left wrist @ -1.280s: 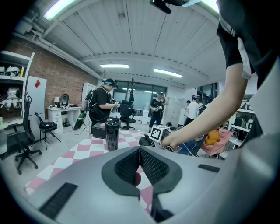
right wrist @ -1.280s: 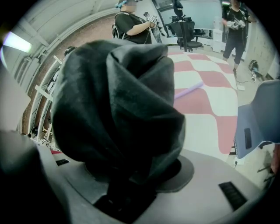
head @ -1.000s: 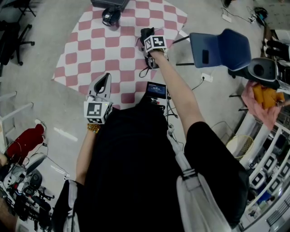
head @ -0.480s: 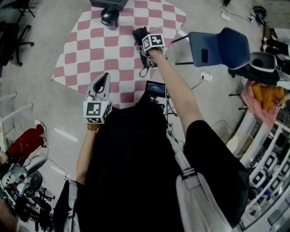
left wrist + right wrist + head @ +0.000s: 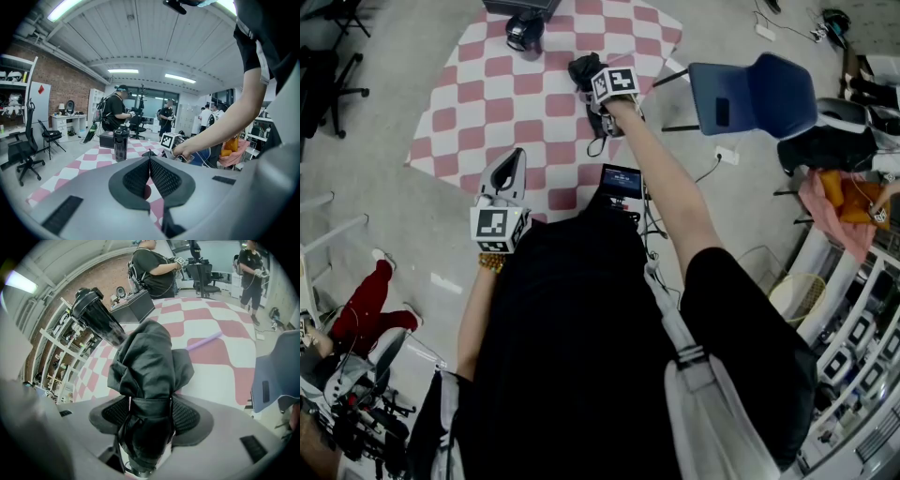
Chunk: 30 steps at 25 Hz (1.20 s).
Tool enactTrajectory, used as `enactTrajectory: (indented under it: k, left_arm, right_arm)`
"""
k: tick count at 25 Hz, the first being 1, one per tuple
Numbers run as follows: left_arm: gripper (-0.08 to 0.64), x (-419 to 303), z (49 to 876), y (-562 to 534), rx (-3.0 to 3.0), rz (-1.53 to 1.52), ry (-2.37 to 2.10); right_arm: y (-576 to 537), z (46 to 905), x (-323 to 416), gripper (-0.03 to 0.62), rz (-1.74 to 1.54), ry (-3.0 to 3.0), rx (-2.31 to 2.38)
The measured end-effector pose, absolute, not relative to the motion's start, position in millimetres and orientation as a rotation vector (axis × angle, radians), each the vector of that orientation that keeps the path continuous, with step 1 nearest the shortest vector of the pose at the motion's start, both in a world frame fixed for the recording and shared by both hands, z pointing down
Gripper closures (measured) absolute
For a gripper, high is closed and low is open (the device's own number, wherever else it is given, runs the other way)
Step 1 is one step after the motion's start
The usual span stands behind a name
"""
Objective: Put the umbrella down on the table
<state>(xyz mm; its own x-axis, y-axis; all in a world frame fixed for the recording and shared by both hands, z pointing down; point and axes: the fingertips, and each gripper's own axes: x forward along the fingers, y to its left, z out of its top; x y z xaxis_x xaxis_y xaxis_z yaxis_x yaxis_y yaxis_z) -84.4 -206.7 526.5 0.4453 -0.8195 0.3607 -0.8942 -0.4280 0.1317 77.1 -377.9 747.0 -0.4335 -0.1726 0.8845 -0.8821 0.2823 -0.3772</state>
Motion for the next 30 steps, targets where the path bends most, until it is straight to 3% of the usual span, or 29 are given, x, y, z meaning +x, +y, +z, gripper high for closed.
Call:
enactTrajectory:
  k: [23,30]
  left_arm:
    - [0.546,-60,518,-210,2.486,0.33,-1.387]
    - [0.546,-55,516,-208,2.506,0.339,-1.36]
  right_arm:
    - [-386,660,72,0.33,1.08,-2.011,1.034]
    - [-380,631,76,0.452,0.939,-2.076,1.077]
